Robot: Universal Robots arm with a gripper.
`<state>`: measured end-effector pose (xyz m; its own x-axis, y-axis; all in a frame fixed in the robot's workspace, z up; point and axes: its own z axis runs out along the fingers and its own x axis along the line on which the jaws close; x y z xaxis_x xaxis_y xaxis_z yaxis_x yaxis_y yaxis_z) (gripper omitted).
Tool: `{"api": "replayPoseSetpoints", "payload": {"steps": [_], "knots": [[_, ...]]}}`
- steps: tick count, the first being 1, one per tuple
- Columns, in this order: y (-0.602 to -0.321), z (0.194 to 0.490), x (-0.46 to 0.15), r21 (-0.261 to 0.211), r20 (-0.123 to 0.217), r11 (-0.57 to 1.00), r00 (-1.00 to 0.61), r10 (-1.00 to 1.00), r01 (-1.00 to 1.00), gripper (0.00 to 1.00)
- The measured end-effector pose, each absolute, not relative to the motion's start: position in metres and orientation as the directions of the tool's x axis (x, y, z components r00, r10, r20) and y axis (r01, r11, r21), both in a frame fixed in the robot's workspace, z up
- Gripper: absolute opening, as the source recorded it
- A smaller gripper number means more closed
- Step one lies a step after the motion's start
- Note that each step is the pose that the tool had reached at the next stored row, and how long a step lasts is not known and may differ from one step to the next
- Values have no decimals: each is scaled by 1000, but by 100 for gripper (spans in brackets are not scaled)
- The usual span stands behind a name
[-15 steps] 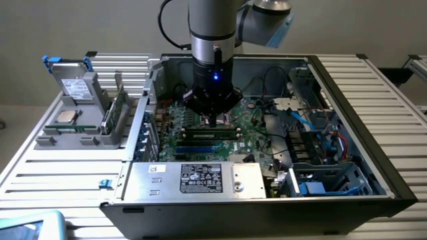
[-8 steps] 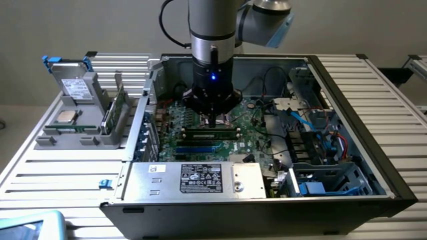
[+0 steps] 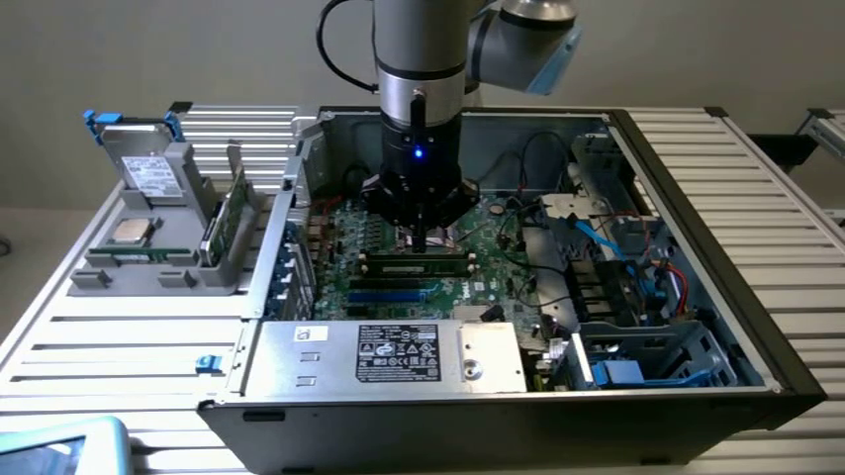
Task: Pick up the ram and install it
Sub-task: 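Press down the ram until it locks into place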
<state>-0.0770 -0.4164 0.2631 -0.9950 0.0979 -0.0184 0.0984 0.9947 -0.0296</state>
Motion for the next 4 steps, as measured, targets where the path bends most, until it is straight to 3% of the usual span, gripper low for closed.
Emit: {"api": "replayPoseSetpoints", "payload": {"steps": [4], "knots": [[-416, 263, -77, -30, -18, 995, -995, 98, 98, 11]]}}
